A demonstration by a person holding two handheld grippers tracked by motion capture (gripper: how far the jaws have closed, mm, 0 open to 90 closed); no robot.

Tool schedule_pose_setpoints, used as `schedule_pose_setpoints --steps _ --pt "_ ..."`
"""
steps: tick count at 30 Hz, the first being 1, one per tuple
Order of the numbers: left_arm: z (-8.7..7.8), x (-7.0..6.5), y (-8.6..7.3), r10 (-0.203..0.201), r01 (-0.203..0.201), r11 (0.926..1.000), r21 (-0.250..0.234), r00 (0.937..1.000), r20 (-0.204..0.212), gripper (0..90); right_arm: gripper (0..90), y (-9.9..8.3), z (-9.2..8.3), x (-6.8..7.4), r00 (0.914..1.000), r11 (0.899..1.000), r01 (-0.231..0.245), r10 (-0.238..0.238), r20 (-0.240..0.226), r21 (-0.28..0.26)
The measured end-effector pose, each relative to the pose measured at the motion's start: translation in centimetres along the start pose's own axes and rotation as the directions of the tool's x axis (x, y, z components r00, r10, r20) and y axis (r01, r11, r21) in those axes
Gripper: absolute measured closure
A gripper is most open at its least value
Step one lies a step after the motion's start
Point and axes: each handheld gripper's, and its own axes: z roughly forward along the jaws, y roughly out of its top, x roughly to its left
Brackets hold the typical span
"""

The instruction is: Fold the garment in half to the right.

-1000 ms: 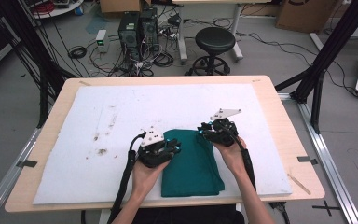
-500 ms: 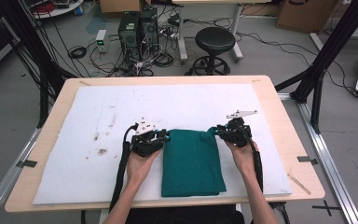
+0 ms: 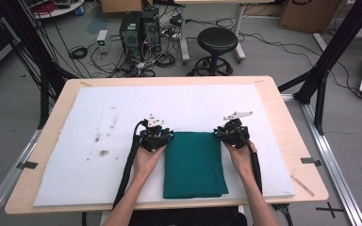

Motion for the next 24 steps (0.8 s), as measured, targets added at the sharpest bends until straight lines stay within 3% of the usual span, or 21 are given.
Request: schedule_pose_setpoints --steps 6,9,13,16,18,22,24 --pt "0.3 -0.1 -0.2 0.018 -0.017 0.9997 0.015 0.9997 -0.018 73.4 77.6 -1.3 0.2 -0.5 0.9998 0.999 -0.016 0.016 0.009 0.031" --pt "-0.2 0.0 -0.1 0.021 -0.021 0.9998 0.003 0.9996 -0.019 69.0 76.2 -1.5 0.2 -0.9 0.9989 0.999 -0.029 0.028 0.037 0.038" --pt "-1.7 -0.5 -0.1 0.025 -0.024 0.9983 -0.054 0.9995 0.019 64.8 69.2 -1.4 -1.3 -0.7 0.9981 0.998 -0.043 0.045 0.043 -0.041" --pt "-3.2 -1.1 -0.4 0.049 -0.044 0.9950 -0.089 0.9969 0.061 63.5 67.5 -1.5 -2.9 0.3 0.9993 0.995 -0.024 0.026 0.027 -0.100" --pt "-4.1 -1.5 -0.8 0.066 -0.056 0.9940 -0.094 0.9924 0.104 62.3 67.1 -1.8 -4.1 1.5 0.9999 0.992 0.007 -0.005 0.014 -0.127" --pt "-5.9 -2.6 -2.0 0.078 -0.055 0.9930 -0.104 0.9702 0.230 59.5 65.7 -3.3 -5.5 4.0 0.9936 0.989 0.068 -0.079 -0.080 -0.130" --pt "-6.8 -3.4 -2.6 0.120 -0.095 0.9897 -0.106 0.9599 0.253 58.0 64.8 -4.3 -5.9 5.2 0.9870 0.988 0.105 -0.118 -0.109 -0.116"
